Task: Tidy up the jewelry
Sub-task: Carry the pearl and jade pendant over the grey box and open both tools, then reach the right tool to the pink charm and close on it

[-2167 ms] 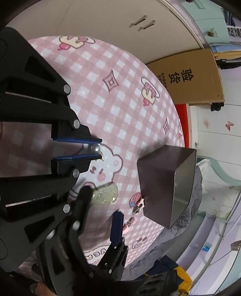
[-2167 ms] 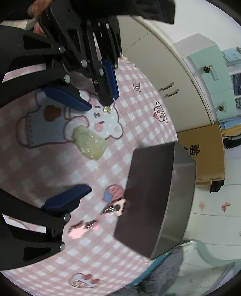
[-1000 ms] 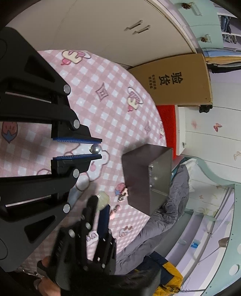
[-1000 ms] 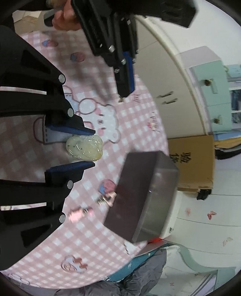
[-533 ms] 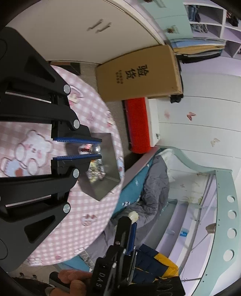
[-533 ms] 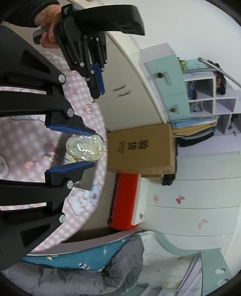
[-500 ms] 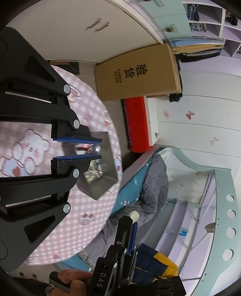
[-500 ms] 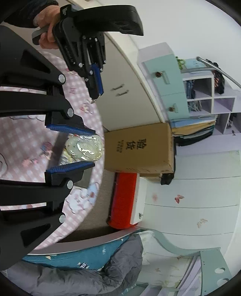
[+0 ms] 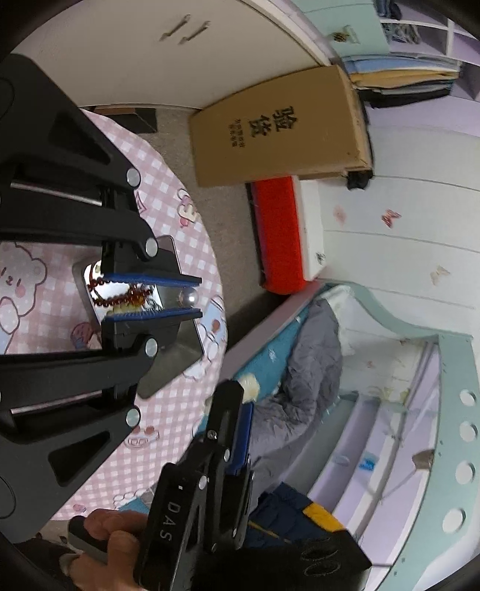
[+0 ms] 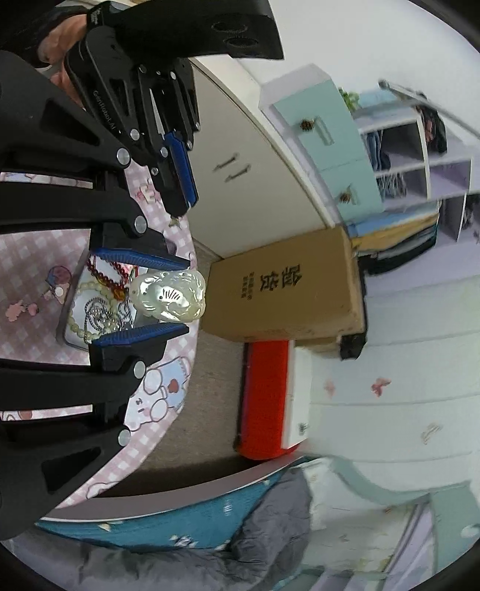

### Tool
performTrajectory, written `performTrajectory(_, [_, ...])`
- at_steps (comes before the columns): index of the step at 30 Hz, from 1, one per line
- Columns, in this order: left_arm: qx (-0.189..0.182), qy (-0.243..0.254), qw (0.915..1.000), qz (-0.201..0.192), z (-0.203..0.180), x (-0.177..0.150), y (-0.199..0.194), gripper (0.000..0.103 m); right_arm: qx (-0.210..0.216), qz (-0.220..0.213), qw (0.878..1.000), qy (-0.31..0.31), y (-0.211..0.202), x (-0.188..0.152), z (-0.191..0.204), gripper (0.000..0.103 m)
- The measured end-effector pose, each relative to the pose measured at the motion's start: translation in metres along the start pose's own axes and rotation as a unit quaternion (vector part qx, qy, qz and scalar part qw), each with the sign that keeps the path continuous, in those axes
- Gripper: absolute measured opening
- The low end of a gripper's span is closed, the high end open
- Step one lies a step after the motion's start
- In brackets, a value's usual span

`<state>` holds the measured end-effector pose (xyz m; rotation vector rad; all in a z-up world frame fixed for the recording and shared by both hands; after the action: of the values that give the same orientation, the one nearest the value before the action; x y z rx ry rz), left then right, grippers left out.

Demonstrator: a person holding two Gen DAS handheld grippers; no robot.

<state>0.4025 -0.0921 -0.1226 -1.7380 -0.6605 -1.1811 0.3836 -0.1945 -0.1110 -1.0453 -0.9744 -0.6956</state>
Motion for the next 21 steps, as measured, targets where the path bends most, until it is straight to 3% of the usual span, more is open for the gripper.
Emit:
performTrajectory(1, [0.014,-0.005,0.9999,0.008,0.005,-0.003,0.004,0.066,-0.006,0.001,1.0,0.011,0.003,-0.002,-0.005,0.048])
performTrajectory(2, [0.031,-0.007,0.9995,0.003,0.01,-0.003,0.003,0.093,-0.012,0.001,1.0,0.02,0.003,-0.003,-0.009,0.08])
performTrajectory(3, [0.044,-0.01,0.9988,-0.016,0.015,0.0,-0.002,0.094,-0.022,-0.004,0.999,0.027,0.001,-0.004,-0.014,0.09])
performTrajectory(4, [0.048,-0.012,0.9985,-0.022,0.018,0.001,-0.004,0.094,-0.029,-0.016,0.999,0.032,-0.003,-0.002,-0.018,0.094])
performTrajectory(21, [0.106,-0.017,0.991,-0.079,0.033,0.016,-0.066,0.094,-0.046,-0.055,0.997,0.043,-0.048,0.017,-0.022,0.095])
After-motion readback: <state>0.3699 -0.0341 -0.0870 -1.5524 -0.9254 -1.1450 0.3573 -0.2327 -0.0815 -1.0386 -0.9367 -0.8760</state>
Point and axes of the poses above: each gripper's, at about its wrist camera, not at the fingertips, and y roughly the way its jaws point, z to its left, x to its top, the point moved 8 cm from there along y, roughly the way its jaws point, and after that the axes turned 15 degrees about -z, right-handed, at the moved point
